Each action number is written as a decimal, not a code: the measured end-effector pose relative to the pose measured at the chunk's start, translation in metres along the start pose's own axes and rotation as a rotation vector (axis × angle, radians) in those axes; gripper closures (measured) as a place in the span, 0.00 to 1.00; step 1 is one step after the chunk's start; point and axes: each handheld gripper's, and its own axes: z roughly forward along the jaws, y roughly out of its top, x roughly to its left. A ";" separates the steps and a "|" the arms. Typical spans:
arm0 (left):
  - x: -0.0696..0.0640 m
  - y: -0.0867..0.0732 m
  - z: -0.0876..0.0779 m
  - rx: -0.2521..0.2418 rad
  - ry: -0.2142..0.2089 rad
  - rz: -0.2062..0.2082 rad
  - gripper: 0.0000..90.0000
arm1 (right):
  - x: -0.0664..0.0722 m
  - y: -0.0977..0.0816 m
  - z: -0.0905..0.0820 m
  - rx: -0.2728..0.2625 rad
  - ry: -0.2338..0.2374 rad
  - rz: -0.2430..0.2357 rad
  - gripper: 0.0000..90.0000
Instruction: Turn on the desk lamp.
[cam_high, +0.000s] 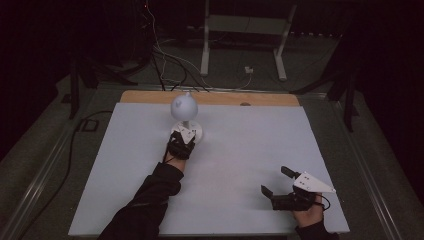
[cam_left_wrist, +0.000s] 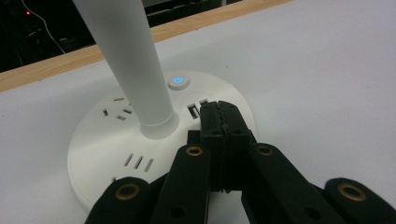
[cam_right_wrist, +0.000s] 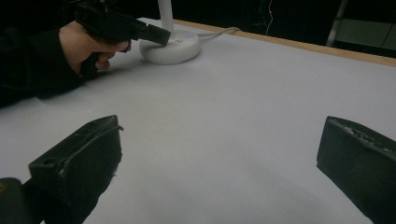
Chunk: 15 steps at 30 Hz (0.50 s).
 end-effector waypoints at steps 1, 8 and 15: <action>0.000 0.000 0.000 0.001 0.001 0.002 1.00 | 0.000 0.000 0.000 0.000 0.000 0.000 0.00; 0.001 0.000 0.001 -0.001 0.007 -0.009 1.00 | 0.000 0.000 0.000 -0.001 0.000 0.002 0.00; 0.002 0.000 0.002 -0.001 0.001 0.001 1.00 | -0.001 0.000 0.000 0.000 0.002 0.004 0.00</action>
